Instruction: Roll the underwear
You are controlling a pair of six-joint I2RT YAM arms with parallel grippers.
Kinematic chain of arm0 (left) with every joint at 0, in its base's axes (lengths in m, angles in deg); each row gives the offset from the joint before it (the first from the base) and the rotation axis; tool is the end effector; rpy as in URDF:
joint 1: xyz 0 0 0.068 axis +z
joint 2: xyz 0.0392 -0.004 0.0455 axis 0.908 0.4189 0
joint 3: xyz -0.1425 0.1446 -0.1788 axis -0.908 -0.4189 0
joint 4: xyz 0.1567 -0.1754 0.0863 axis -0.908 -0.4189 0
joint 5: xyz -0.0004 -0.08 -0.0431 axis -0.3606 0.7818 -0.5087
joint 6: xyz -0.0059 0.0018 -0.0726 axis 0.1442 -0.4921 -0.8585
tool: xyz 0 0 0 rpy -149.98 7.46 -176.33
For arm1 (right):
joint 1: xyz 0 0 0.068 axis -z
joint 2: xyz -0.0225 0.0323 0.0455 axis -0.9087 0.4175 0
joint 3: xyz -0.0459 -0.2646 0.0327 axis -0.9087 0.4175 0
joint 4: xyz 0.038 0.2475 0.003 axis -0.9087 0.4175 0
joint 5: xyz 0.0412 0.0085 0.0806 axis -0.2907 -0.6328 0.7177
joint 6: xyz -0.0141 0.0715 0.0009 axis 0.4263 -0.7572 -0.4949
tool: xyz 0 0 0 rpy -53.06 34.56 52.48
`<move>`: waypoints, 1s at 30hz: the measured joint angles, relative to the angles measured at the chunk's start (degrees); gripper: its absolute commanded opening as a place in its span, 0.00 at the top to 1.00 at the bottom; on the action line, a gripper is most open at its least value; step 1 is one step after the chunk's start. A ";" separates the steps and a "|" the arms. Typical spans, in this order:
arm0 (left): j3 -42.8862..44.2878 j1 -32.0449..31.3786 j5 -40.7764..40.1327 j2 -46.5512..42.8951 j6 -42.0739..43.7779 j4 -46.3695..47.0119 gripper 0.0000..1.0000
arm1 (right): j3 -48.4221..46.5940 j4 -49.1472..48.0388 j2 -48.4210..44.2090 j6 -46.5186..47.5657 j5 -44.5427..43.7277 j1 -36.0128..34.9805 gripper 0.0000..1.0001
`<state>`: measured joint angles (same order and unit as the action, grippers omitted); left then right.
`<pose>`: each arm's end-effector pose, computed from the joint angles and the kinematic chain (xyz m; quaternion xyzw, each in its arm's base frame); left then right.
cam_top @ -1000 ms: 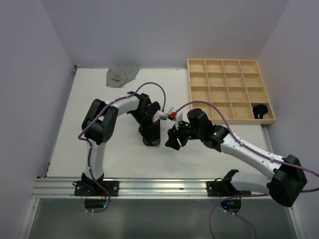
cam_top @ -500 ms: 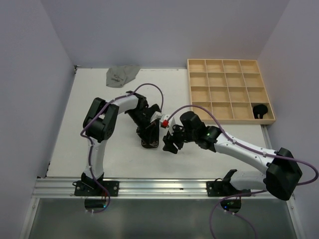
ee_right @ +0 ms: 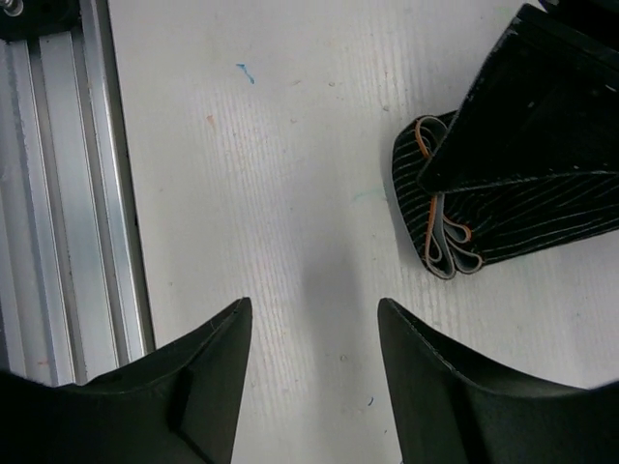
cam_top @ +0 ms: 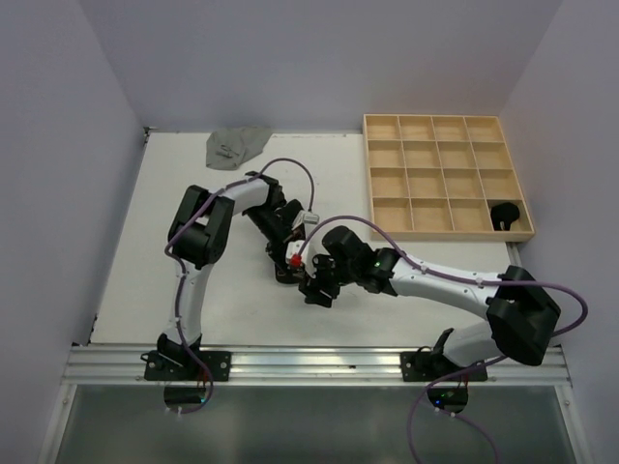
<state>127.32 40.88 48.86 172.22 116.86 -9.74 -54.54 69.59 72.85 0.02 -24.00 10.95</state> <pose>0.3083 -0.1928 0.1182 -0.4461 -0.7580 0.4672 0.0896 0.1564 0.2552 0.2080 -0.5726 0.7040 0.2859 0.3078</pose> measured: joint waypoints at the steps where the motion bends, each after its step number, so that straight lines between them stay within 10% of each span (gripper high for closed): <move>1: 0.83 0.35 0.28 0.61 -0.13 -0.28 0.99 | -0.48 -0.35 0.76 0.50 -0.22 -0.13 0.42; 14: 6.49 2.47 3.48 6.88 -0.70 -1.60 1.00 | -4.87 -4.20 10.03 5.84 -1.07 -0.39 0.39; 30: -10.49 4.37 6.10 4.79 2.93 -4.96 1.00 | -4.04 -5.55 6.27 5.66 -0.94 -1.40 0.30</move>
<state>116.83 45.25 54.96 177.01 119.79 -14.70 -58.58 64.04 79.12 5.68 -24.94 9.56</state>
